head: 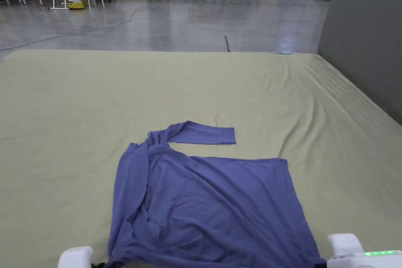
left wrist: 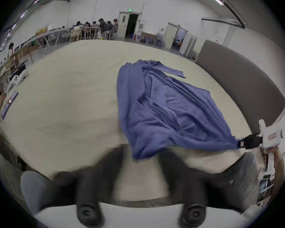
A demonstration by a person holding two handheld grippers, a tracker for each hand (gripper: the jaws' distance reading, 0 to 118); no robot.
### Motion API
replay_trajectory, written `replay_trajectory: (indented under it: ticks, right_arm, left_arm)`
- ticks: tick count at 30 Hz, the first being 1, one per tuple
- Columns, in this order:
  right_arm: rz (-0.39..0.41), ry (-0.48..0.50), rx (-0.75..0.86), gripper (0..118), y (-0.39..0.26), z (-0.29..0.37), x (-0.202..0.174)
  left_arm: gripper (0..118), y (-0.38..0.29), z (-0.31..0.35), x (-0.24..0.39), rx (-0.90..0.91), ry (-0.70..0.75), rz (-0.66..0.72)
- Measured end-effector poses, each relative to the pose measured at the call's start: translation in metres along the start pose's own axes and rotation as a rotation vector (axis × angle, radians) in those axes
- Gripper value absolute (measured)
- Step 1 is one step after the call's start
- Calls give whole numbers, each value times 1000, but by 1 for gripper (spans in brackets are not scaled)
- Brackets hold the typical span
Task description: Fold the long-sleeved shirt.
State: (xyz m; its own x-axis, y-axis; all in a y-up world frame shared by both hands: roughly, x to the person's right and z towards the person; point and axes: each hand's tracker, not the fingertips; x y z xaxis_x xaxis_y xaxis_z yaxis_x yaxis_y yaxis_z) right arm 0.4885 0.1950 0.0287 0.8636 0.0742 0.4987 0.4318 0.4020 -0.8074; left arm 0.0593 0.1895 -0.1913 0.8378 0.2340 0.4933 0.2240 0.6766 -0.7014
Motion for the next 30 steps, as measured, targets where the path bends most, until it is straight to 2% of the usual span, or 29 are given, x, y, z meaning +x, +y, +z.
replay_trajectory:
  ticks: [1,2,3,6,7,8,9,10,11,12,14,17,18,21,22,23,24,30]
  right_arm:
    - [11,-10,0,118,1,2,0]
    - [13,-13,16,117,2,8,1]
    - [-2,-2,90,116,6,23,5]
    - [-73,32,179,113,27,51,11]
    - [-83,65,239,102,38,62,9]
    - [-80,89,284,83,49,72,5]
    - [-81,93,313,57,58,76,3]
    - [-95,91,340,18,69,77,1]
    - [-101,85,355,7,78,76,0]
    - [-95,85,347,7,88,74,-7]
    - [-101,96,338,5,107,59,-7]
    - [-123,89,324,5,124,41,-11]
    - [-126,97,319,5,127,37,-12]
    - [-130,121,303,5,133,27,-16]
    - [-132,127,295,5,134,22,-17]
    - [-131,130,286,5,135,17,-18]
    - [-129,133,274,5,137,13,-20]
    - [-119,123,202,5,141,-16,-24]
  left_arm:
    - [118,5,3,0,-21,0,6]
    - [118,11,3,0,-36,-3,3]
    - [118,25,9,-2,61,-31,8]
    - [118,57,23,3,80,-12,-34]
    - [118,73,23,4,98,-18,-38]
    - [113,85,25,6,127,-35,-44]
    - [100,95,25,8,148,-39,-44]
    - [58,107,22,11,160,-19,-41]
    - [9,117,16,14,162,5,-59]
    - [0,126,7,16,172,45,-88]
    - [0,141,-19,14,148,59,-140]
    - [0,175,-50,6,130,35,-104]
    - [0,184,-65,5,78,-11,-33]
    - [0,224,-112,2,41,10,-60]
    - [29,238,-131,-3,62,52,-64]
    - [71,249,-151,-8,57,73,-36]
    - [99,260,-171,-13,26,92,-18]
    - [99,302,-281,-34,-118,187,-7]
